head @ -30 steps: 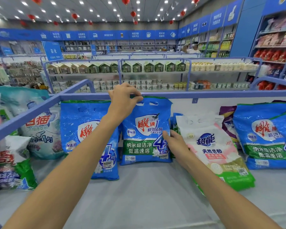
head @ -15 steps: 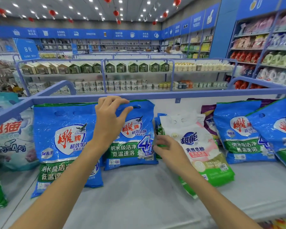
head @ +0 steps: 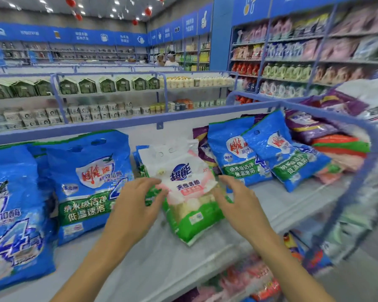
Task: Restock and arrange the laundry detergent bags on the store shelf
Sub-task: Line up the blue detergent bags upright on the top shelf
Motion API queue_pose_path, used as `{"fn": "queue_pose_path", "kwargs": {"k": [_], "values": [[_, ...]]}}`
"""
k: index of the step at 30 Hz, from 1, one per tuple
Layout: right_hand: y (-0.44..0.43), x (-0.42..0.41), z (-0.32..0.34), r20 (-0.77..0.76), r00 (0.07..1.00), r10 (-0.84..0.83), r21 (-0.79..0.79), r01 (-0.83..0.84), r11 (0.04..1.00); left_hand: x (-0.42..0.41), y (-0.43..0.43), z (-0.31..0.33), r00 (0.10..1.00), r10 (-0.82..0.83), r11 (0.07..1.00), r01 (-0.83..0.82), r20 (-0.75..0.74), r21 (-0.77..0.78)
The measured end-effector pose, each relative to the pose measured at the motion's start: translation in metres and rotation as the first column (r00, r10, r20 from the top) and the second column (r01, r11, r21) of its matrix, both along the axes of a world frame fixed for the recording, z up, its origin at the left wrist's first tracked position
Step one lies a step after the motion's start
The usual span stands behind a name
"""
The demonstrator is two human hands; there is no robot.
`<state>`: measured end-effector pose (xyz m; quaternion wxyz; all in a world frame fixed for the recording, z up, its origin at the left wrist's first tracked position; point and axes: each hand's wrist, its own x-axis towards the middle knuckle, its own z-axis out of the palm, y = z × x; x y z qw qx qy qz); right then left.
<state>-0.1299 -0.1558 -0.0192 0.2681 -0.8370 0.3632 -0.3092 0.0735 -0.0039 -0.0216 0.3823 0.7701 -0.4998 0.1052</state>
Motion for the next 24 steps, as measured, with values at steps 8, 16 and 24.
{"fn": "queue_pose_path", "kwargs": {"k": [8,16,24], "values": [[-0.099,-0.061,-0.012,-0.23,0.973,0.008,-0.03,-0.015,0.999,-0.071,-0.085,-0.018,1.0,0.019,0.994,-0.021,0.012,0.106],[-0.18,-0.067,0.002,-0.335,0.942,0.016,-0.035,-0.03,0.999,-0.102,-0.173,-0.018,0.996,0.093,0.978,-0.09,-0.01,0.189],[-0.218,-0.038,-0.01,-0.345,0.937,-0.052,0.042,0.071,0.997,-0.096,-0.263,-0.011,0.966,0.238,0.929,-0.196,-0.102,0.315]]}}
